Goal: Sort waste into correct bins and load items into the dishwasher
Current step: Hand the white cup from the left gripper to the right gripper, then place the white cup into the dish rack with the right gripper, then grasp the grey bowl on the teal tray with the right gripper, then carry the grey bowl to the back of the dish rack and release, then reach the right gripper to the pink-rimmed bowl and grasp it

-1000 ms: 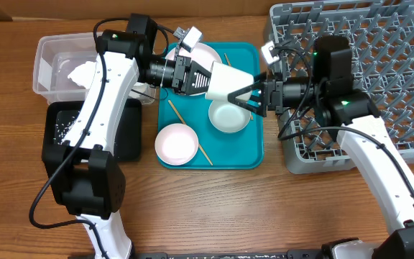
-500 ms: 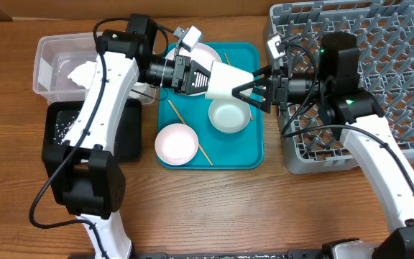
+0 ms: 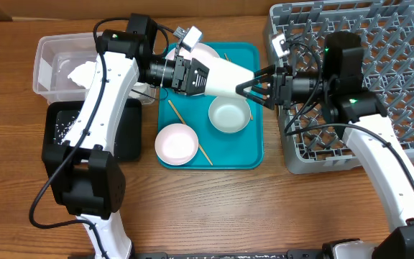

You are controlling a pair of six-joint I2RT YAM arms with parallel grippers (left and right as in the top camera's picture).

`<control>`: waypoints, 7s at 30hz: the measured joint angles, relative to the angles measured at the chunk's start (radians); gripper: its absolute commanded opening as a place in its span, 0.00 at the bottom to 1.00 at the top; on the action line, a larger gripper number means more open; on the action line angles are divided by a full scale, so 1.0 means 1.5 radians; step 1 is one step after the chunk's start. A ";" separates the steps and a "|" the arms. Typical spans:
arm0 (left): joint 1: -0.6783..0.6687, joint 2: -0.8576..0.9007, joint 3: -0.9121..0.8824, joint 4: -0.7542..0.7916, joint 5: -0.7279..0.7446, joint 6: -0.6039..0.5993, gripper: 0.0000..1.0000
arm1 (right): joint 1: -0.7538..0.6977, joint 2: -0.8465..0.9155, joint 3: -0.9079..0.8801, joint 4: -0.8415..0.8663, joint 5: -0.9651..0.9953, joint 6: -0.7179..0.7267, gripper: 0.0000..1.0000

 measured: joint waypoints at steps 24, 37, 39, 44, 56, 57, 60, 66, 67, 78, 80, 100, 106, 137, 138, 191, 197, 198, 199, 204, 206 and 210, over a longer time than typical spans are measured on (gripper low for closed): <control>0.040 0.000 0.000 0.043 -0.390 0.002 0.75 | -0.056 -0.094 0.123 -0.682 0.772 0.000 0.52; 0.027 0.000 0.000 0.035 -0.463 0.002 0.75 | -0.054 0.063 0.123 -0.750 0.851 0.017 0.56; 0.027 0.000 0.000 0.035 -0.466 0.002 0.76 | -0.054 0.083 0.123 -0.752 0.852 0.018 0.71; 0.027 0.000 0.000 0.035 -0.471 0.004 0.82 | -0.054 0.119 0.123 -0.755 0.855 0.021 0.90; 0.027 0.004 0.099 -0.025 -0.506 0.004 0.80 | -0.052 0.125 0.284 -0.810 0.849 0.022 0.87; 0.027 0.004 0.134 -0.046 -0.519 0.004 0.81 | -0.050 0.125 0.308 -0.813 0.845 0.021 0.86; 0.027 0.004 0.230 -0.082 -0.563 -0.003 0.82 | -0.034 0.124 0.355 -0.794 0.822 0.017 0.82; 0.028 0.004 0.375 -0.114 -0.729 -0.106 0.89 | 0.042 0.135 0.354 -0.713 0.784 0.031 0.72; 0.030 0.004 0.386 -0.113 -0.765 -0.131 0.92 | 0.058 0.141 0.349 -0.692 0.780 0.040 0.70; 0.093 0.004 0.395 -0.119 -0.952 -0.272 1.00 | 0.158 0.290 0.259 -0.571 0.764 0.161 0.54; 0.105 0.004 0.395 -0.120 -0.962 -0.280 1.00 | 0.163 0.315 0.258 -0.562 0.764 0.174 0.49; 0.106 0.004 0.395 -0.121 -0.967 -0.284 1.00 | 0.164 0.390 0.257 -0.531 0.760 0.223 0.04; 0.106 0.004 0.395 -0.121 -0.967 -0.284 1.00 | 0.164 0.390 0.258 -0.542 0.760 0.220 0.04; 0.106 0.004 0.395 -0.121 -0.967 -0.286 1.00 | 0.040 0.350 0.475 -0.153 1.510 -0.194 0.04; 0.106 0.004 0.395 -0.121 -0.968 -0.286 1.00 | 0.036 0.366 0.475 -0.127 1.511 -0.233 0.04; 0.106 0.004 0.395 -0.121 -0.969 -0.287 1.00 | 0.203 0.498 0.474 -0.272 1.420 -0.289 1.00; 0.106 0.004 0.395 -0.121 -0.970 -0.287 1.00 | 0.210 0.418 0.472 -0.403 1.126 -0.207 1.00; 0.106 0.004 0.395 -0.121 -0.970 -0.287 1.00 | 0.210 0.404 0.472 -0.424 1.048 -0.194 1.00; 0.106 0.004 0.395 -0.121 -0.970 -0.287 1.00 | 0.208 0.390 0.472 -0.447 0.965 -0.181 1.00; 0.106 0.004 0.395 -0.121 -0.970 -0.287 1.00 | 0.212 0.371 0.466 -0.504 0.611 -0.147 0.81; 0.106 0.004 0.395 -0.121 -0.970 -0.287 1.00 | 0.220 0.371 0.449 -0.505 0.559 -0.131 0.81; 0.106 0.004 0.395 -0.121 -0.970 -0.287 1.00 | 0.256 0.373 0.381 -0.493 0.556 -0.052 0.78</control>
